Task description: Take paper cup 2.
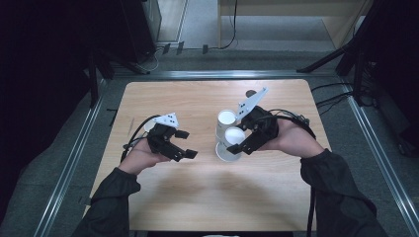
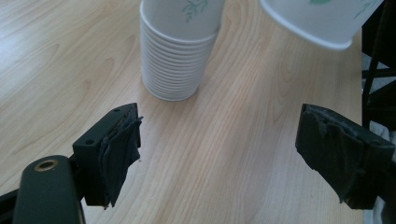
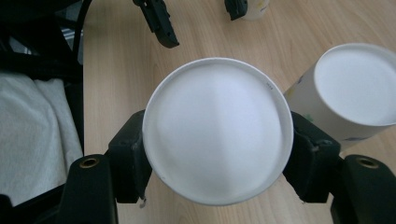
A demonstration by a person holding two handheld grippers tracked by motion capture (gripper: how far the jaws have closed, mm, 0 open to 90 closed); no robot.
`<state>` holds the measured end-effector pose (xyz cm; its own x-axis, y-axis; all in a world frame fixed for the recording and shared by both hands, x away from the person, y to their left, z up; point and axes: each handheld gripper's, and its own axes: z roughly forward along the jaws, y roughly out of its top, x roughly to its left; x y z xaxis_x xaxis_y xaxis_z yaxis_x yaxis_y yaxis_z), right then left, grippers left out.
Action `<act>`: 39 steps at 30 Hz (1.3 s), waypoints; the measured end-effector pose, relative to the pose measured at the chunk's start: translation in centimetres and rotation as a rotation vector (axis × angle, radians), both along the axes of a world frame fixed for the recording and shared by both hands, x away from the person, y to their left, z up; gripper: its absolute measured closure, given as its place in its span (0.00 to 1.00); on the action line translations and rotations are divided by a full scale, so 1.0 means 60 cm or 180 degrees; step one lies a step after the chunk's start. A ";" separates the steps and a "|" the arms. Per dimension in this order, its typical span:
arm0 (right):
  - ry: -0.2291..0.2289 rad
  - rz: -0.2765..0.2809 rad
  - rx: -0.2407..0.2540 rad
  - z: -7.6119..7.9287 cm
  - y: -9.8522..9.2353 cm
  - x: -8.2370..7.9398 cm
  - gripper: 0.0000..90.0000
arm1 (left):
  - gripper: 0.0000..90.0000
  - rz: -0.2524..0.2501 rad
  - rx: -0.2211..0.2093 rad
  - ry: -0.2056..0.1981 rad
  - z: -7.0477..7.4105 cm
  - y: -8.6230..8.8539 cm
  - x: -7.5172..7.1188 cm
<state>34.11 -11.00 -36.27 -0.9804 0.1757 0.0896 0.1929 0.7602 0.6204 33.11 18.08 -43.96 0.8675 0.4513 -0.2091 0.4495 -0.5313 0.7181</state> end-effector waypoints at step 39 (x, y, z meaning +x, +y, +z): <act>0.0365 0.0069 0.0551 -0.147 0.011 0.000 0.38 | 0.16 -0.0458 -0.0162 0.0124 -0.052 -0.061 -0.021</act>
